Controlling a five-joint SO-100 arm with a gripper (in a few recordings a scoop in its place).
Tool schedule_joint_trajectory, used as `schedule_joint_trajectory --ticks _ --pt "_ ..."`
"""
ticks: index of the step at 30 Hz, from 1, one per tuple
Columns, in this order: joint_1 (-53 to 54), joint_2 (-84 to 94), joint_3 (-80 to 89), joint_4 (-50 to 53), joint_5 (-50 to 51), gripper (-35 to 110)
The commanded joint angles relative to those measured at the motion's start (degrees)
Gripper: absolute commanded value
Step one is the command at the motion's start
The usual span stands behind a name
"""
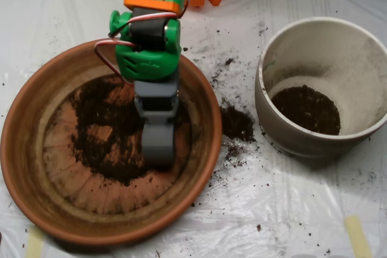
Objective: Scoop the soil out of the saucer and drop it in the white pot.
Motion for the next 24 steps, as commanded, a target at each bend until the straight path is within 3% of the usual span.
schedule_joint_trajectory --ticks 1,8,12,24 --pt "1.1 -0.5 -3.1 1.1 -0.4 34" --pt "1.8 -0.5 -3.5 -0.7 -1.1 30" --pt "1.6 0.2 -2.5 -2.5 -1.1 16" --pt "1.5 1.0 -2.1 -8.7 -2.1 9"
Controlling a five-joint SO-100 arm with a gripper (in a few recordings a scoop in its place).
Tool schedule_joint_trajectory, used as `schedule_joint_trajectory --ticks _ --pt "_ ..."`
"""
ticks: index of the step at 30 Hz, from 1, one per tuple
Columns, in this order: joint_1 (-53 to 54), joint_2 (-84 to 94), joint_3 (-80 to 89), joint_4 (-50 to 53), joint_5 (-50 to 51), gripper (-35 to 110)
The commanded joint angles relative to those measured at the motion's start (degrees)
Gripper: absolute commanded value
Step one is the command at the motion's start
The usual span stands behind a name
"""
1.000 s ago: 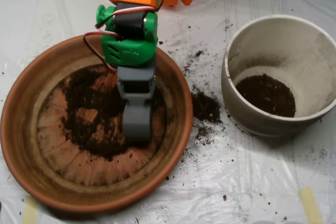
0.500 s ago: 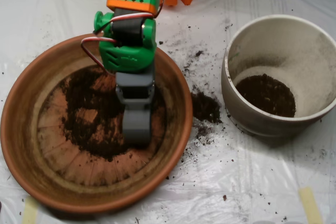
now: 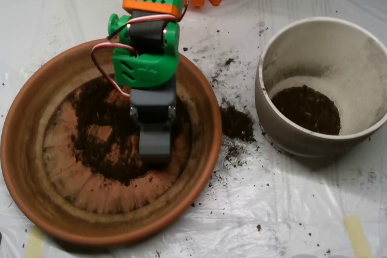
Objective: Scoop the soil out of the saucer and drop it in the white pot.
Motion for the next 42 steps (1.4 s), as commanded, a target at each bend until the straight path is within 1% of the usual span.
schedule_joint_trajectory --ticks 1,2,3,6,11,15,18,22,25,35,42 --pt "1.5 2.1 0.4 -1.2 -1.1 6" --pt "1.5 2.2 0.4 -1.7 -1.3 1" --pt "1.4 2.2 0.4 -1.8 -1.8 0" --pt "0.5 2.9 1.2 -2.8 -3.2 0" --pt "1.2 7.3 4.5 -7.8 -1.3 -1" --pt "0.7 19.6 12.0 -12.9 -0.3 -1" --pt "-1.5 31.0 17.0 -13.4 -0.1 -1" --pt "-5.1 42.7 17.8 -8.6 -0.4 -1" --pt "-7.6 46.4 14.5 -3.4 -0.9 -1" --pt "-13.1 47.9 -0.6 8.2 0.0 -1" --pt "-21.8 44.3 -9.9 13.6 1.4 -1"
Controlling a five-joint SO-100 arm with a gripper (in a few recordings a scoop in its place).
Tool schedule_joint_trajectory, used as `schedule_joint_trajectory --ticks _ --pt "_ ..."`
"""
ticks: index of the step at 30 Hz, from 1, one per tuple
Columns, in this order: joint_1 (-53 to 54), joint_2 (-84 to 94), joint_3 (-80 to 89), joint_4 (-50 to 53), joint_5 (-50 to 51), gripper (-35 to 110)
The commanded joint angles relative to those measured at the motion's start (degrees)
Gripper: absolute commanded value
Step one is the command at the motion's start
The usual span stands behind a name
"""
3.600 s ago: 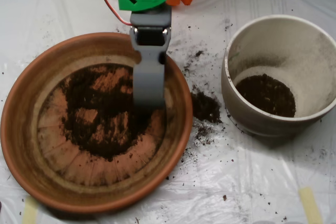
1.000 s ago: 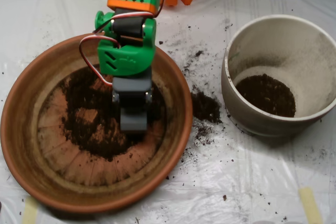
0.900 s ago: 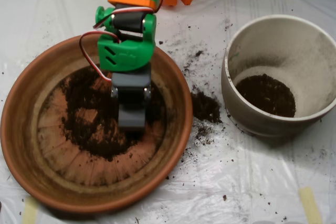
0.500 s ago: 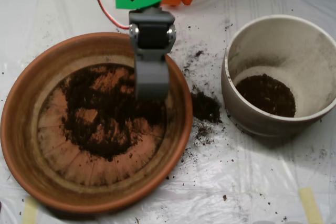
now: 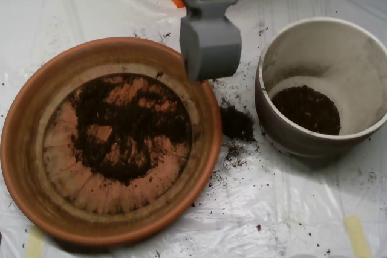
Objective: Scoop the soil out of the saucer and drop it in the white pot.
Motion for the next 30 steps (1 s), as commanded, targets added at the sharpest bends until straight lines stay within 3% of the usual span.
schedule_joint_trajectory --ticks 1,12,17,30 --pt "-5.8 -0.4 -10.0 2.8 0.9 -1" --pt "-22.7 -16.0 -27.7 14.6 -1.8 0" --pt "-22.8 -25.4 -34.3 21.1 0.9 32" --pt "-19.7 -20.4 -32.3 20.0 4.3 32"
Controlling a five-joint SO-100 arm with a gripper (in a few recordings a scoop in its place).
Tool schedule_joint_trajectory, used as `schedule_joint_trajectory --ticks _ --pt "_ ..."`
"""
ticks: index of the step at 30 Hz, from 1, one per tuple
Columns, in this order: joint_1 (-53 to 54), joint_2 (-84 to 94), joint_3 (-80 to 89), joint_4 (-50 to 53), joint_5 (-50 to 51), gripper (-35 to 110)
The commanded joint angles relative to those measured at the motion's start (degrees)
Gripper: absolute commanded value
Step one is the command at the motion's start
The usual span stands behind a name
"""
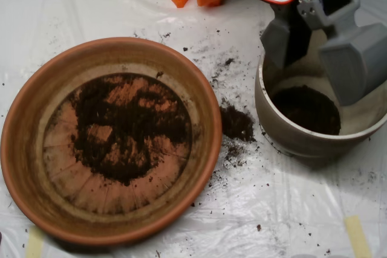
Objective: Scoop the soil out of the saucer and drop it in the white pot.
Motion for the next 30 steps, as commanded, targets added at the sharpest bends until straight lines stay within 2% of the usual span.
schedule_joint_trajectory --ticks 1,6,11,23,30 --pt "2.1 9.0 -3.1 -1.4 2.3 32" --pt "9.9 18.3 1.3 -4.7 9.1 34" --pt "22.3 24.0 9.1 -6.7 14.5 33" --pt "44.6 30.0 45.6 -23.0 12.9 33" --pt "54.7 22.1 51.6 -32.9 10.5 31"
